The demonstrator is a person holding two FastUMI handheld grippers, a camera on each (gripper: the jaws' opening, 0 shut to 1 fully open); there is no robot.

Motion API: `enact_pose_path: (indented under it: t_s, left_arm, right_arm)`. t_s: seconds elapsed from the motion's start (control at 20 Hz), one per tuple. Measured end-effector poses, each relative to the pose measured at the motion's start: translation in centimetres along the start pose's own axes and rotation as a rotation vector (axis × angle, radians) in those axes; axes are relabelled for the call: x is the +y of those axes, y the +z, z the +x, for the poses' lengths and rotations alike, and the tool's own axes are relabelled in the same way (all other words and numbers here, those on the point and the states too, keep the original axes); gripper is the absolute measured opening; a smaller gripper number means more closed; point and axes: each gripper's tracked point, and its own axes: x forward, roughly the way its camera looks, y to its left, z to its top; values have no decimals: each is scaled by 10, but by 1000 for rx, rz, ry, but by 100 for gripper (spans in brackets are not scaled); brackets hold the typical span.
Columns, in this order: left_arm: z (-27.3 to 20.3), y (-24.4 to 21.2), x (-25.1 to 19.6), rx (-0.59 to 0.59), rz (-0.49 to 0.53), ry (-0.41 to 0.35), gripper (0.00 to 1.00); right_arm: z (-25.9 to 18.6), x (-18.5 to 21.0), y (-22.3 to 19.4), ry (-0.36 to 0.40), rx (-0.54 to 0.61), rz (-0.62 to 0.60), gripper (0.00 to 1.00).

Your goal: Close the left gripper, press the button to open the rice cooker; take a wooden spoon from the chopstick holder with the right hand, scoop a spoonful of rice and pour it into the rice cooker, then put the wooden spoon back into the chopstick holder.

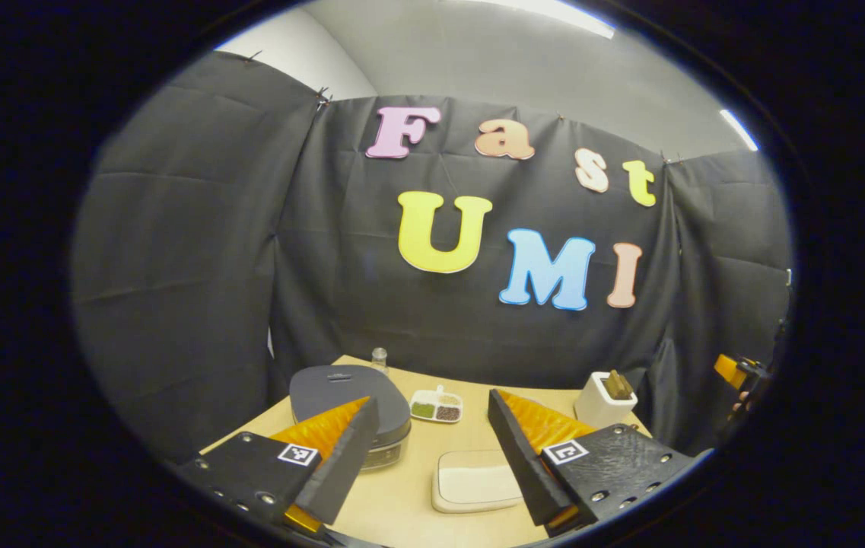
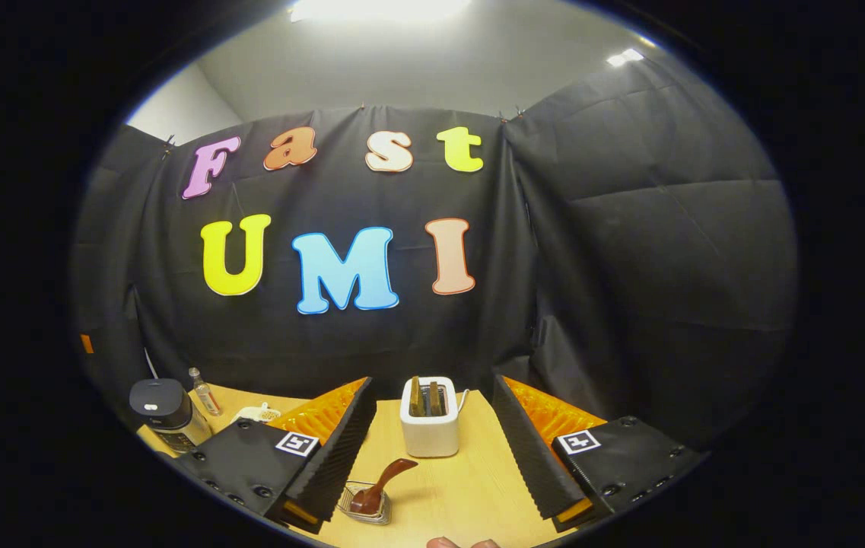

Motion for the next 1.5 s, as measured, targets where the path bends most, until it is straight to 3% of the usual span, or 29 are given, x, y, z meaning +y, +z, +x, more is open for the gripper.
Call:
enact_pose_path:
  t_s: [0.05,0.2,0.25,0.35,0.4,0.5,0.55,0.6,0.9,1.25,1.5]
  left_arm:
    - [-6,4,1,-1,8,34,87]
    - [-17,10,-4,11,-4,85,56]
    - [-20,8,2,26,-4,115,57]
    - [-29,-2,39,59,1,258,21]
    - [-30,-6,52,81,-27,289,7]
    - [-31,-18,57,109,-109,278,9]
    - [-26,-19,63,121,-137,258,1]
    - [-22,-23,72,135,-141,254,1]
    - [52,-39,101,247,-97,107,1]
    - [140,-105,125,448,-29,-106,0]
    - [190,-148,117,547,15,-237,0]
  right_arm:
    - [3,-5,-2,16,2,0,98]
    - [13,-14,-7,64,2,-24,98]
    - [16,-15,-7,75,2,-36,98]
    - [19,-9,-9,91,6,-39,98]
    - [19,-7,-12,96,13,-29,98]
    - [16,-5,-17,95,30,-1,98]
    - [13,-3,-18,91,37,8,98]
    - [9,0,-20,80,40,7,98]
    - [2,15,-24,-45,68,1,98]
    - [-25,59,-26,-195,80,-13,98]
    - [-50,83,-42,-285,126,0,98]
